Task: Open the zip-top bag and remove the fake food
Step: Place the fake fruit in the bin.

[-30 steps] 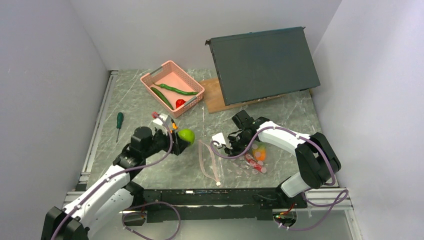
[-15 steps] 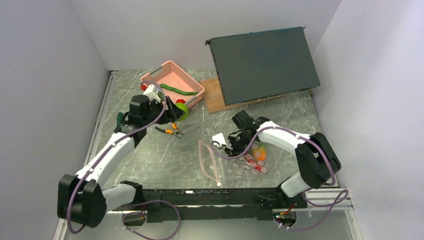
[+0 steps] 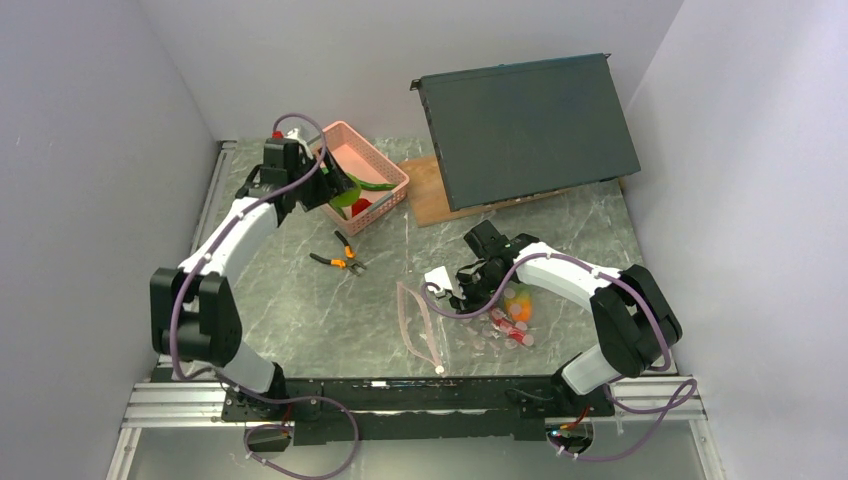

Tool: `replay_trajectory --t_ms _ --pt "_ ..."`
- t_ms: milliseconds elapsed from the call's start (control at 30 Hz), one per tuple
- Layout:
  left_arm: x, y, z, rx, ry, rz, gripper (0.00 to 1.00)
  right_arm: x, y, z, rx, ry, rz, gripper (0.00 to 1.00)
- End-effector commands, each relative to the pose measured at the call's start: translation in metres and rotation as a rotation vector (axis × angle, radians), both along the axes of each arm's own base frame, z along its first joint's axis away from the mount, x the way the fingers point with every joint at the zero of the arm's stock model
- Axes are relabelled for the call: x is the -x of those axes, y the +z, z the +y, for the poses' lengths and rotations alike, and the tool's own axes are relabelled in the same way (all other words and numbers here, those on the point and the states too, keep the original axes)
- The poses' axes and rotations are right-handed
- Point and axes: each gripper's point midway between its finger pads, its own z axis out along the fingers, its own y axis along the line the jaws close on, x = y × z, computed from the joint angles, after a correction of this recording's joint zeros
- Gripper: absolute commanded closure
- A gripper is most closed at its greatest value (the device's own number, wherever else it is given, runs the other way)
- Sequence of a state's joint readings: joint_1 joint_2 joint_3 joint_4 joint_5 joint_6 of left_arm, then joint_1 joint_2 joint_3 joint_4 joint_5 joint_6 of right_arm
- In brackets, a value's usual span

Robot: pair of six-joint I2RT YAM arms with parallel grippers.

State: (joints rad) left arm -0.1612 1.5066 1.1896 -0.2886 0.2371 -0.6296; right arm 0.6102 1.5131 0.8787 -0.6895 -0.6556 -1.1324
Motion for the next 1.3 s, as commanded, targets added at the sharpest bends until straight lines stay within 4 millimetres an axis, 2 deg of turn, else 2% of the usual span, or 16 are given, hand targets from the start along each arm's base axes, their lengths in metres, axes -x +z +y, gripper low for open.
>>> replay_trajectory --t_ms 0,200,267,533,733,933,1133,1267 --pt "-0.022 0.002 0.009 -0.028 0.019 0.033 1.00 0.003 0.009 0.004 -0.040 0.022 0.004 0.84" --pt "-0.048 0.000 0.015 -0.067 0.038 0.059 0.99 0.004 0.009 0.005 -0.040 0.026 0.004 0.84" --pt "-0.053 -0.003 0.017 -0.084 0.046 0.070 0.92 0.004 0.010 0.004 -0.039 0.026 0.005 0.84" --pt "-0.067 -0.014 0.015 -0.104 0.028 0.105 0.54 0.004 0.008 0.004 -0.034 0.028 0.007 0.84" --pt "-0.069 -0.019 0.013 -0.105 0.011 0.114 0.41 0.004 0.008 0.004 -0.033 0.028 0.009 0.84" --pt "-0.067 -0.022 0.015 -0.125 -0.001 0.117 0.18 0.005 0.007 0.004 -0.031 0.029 0.013 0.84" --pt "-0.065 -0.017 0.016 -0.136 -0.012 0.100 0.02 0.004 0.007 0.004 -0.030 0.027 0.012 0.84" --pt "-0.063 -0.013 0.018 -0.136 -0.017 0.087 0.00 0.005 0.007 0.003 -0.029 0.028 0.012 0.85"
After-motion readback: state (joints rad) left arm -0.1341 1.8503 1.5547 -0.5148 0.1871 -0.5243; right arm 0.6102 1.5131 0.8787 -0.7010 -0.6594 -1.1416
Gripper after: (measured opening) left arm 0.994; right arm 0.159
